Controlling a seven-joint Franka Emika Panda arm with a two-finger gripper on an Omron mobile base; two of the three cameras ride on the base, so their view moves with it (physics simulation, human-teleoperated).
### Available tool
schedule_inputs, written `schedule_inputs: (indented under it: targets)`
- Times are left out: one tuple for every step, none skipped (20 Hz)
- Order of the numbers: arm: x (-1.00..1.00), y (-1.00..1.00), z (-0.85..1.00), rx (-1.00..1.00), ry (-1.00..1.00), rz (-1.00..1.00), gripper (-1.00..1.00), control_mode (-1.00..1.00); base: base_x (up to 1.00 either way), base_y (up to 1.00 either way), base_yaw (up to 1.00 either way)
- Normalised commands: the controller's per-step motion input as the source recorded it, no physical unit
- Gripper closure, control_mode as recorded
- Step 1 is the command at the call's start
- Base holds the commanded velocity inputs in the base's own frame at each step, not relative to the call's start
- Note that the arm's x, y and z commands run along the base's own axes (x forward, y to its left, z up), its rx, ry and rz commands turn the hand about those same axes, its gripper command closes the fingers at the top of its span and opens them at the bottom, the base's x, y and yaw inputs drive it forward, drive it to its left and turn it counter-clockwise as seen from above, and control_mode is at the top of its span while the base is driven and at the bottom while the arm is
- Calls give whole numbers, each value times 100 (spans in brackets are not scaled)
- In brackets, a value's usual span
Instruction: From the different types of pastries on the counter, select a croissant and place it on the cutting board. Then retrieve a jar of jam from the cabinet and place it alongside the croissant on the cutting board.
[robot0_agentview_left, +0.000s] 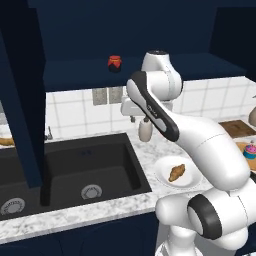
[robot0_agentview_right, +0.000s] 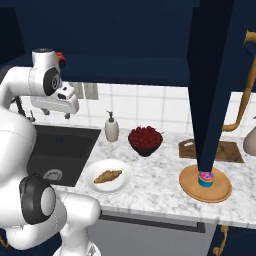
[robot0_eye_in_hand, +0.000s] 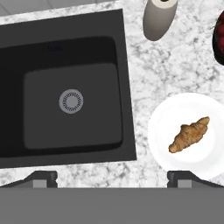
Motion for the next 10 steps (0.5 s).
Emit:
schedule_inputs:
  targets:
    - [0,0,0,0,-2,0,-100,-100,0,0,0]
    - [-4,4,0,0,-15,0,-100,-100,0,0,0]
    - [0,11,18,0,-20,0,-100,-100,0,0,0]
    - [0,20,49,-1,-30,0,-100,-100,0,0,0]
    - [15,28,66,0,-32,0,-100,-100,0,0,0]
    - [18,44,76,-4,-34,0,-100,-100,0,0,0]
    - [29,61,81,-5,-31,0,-100,-100,0,0,0]
    - [40,53,81,-5,-26,0,-100,-100,0,0,0]
    - [34,40,91,-3,-23,2,-100,-100,0,0,0]
    - [36,33,91,-3,-16,8,-100,-100,0,0,0]
